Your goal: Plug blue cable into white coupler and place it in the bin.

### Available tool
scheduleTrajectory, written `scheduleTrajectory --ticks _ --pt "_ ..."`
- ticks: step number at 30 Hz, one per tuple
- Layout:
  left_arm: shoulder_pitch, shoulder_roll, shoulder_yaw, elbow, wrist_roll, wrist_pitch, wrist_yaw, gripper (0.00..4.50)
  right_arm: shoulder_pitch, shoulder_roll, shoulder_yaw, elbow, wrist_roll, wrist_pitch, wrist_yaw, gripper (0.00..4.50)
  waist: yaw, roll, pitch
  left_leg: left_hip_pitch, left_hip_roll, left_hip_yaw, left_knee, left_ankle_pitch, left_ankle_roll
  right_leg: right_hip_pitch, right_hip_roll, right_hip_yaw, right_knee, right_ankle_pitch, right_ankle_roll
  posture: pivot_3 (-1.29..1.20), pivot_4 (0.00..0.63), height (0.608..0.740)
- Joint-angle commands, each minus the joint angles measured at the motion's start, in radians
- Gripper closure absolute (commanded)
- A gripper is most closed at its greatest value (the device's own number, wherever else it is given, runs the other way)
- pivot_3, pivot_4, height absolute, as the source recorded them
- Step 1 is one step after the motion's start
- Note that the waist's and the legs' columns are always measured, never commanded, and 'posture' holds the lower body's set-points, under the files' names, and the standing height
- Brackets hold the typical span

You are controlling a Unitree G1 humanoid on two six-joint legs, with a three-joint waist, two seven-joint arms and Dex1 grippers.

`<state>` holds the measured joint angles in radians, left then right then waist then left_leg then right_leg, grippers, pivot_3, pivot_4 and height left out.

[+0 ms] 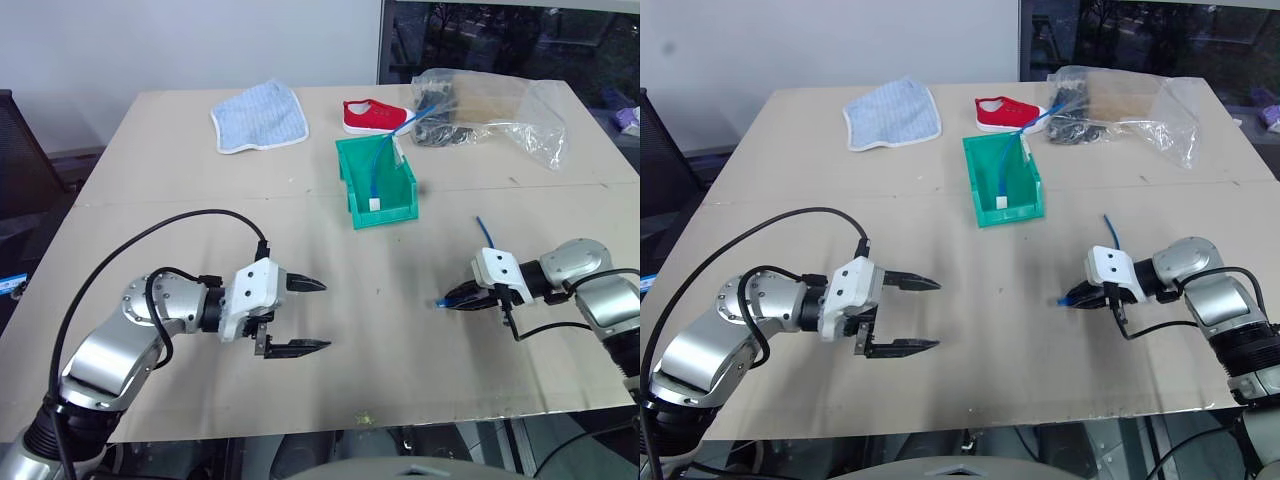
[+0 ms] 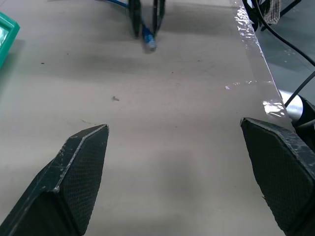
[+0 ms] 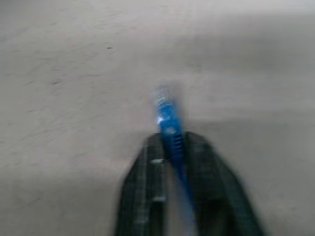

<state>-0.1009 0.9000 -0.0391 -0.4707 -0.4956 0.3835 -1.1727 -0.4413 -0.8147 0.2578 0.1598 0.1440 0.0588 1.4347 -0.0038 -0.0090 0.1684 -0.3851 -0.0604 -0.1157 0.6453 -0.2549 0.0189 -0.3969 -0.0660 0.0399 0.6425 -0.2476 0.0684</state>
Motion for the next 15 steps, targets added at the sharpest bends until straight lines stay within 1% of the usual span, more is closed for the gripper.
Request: scheduleTrajectory --ticks 1,4,6,8,12,15 --pt "-0.005 -0.008 0.038 -0.033 -0.038 0.006 0.008 0.09 -0.004 0.007 0.0 0.006 0.003 -0.007 0.017 4.48 -0.001 0.0 0.0 0.0 0.0 0.0 0.0 0.0 0.0 0.0 0.0 0.0 0.0 0.0 0.0 0.0 0.15 0.74" --pt "-0.035 -0.056 0.048 -0.034 -0.081 0.055 0.07 0.09 -0.01 0.034 -0.021 -0.029 0.037 0.055 -0.015 4.48 -0.004 0.0 0.0 0.0 0.0 0.0 0.0 0.0 0.0 0.0 0.0 0.0 0.0 0.0 0.0 0.0 0.15 0.74" --pt "-0.086 -0.104 0.043 -0.02 -0.1 0.13 0.153 0.09 -0.022 0.055 -0.026 -0.061 0.062 0.108 -0.028 4.48 -0.006 0.0 0.0 0.0 0.0 -0.001 0.0 0.0 0.0 0.0 0.0 0.0 0.001 0.0 0.0 0.0 0.15 0.74" --pt "-0.127 -0.139 0.031 -0.006 -0.107 0.171 0.19 0.09 -0.031 0.071 -0.029 -0.087 0.081 0.157 -0.034 4.48 -0.006 0.0 0.0 0.0 0.0 -0.002 0.001 0.0 0.0 0.0 0.001 -0.001 0.002 0.0 0.0 0.0 0.15 0.74" --pt "-0.228 -0.196 -0.03 0.067 -0.077 0.177 0.18 0.09 -0.084 0.127 -0.006 -0.16 0.105 0.278 -0.065 4.48 -0.009 0.0 0.0 0.0 0.0 -0.002 0.002 0.0 -0.001 0.0 0.002 -0.001 0.003 0.001 0.0 0.0 0.15 0.74" --pt "-0.291 -0.203 -0.077 0.132 -0.052 0.152 0.119 0.09 -0.139 0.186 -0.001 -0.146 0.114 0.313 -0.091 4.48 -0.01 0.0 0.0 0.0 -0.001 -0.002 0.002 0.002 -0.003 0.0 0.002 -0.001 0.003 0.001 0.0 0.0 0.15 0.74"
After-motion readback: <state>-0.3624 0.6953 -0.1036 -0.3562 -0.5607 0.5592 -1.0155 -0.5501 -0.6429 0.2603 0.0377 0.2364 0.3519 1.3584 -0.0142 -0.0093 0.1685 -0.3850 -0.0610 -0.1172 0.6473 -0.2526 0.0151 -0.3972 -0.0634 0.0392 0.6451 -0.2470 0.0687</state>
